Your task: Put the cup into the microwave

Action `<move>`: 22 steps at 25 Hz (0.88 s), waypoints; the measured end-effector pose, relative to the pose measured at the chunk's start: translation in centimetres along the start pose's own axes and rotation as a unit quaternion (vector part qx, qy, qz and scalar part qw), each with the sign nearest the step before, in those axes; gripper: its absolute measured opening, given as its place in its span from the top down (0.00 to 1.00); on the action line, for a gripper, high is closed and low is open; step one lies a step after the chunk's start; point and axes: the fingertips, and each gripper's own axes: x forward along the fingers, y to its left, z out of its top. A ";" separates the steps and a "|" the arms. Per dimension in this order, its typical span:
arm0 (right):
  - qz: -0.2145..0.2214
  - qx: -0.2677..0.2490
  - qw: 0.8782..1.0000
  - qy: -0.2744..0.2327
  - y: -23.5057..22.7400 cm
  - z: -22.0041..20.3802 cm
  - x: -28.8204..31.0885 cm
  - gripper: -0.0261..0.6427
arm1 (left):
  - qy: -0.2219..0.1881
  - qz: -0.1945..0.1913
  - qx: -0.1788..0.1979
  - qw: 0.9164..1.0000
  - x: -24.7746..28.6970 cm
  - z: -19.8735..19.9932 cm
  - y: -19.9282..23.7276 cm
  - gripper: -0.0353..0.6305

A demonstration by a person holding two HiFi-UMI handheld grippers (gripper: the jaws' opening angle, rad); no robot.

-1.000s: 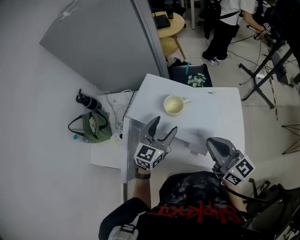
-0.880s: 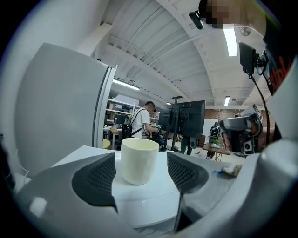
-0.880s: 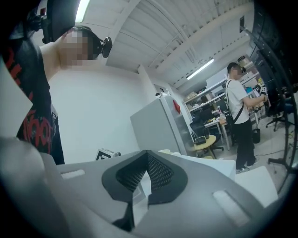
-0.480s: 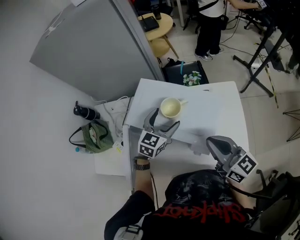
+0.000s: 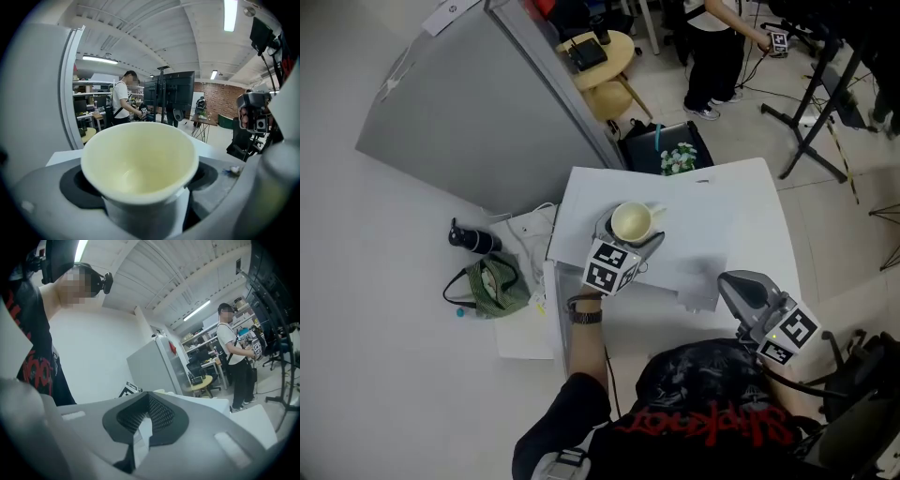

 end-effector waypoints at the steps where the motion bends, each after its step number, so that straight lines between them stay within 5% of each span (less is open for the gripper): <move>1: -0.002 0.001 1.000 -0.002 -0.2 0.1 -0.3 0.96 | 0.007 0.007 0.008 1.000 0.3 -0.1 0.1 0.24; 5: -0.012 0.007 1.000 -0.009 -1.1 0.1 -1.3 0.96 | 0.038 0.030 0.023 0.999 1.5 -0.7 0.4 0.25; 22: -0.001 0.015 1.000 -0.027 -1.4 0.4 -3.4 0.96 | 0.034 0.039 0.016 0.999 1.7 0.0 -0.3 0.26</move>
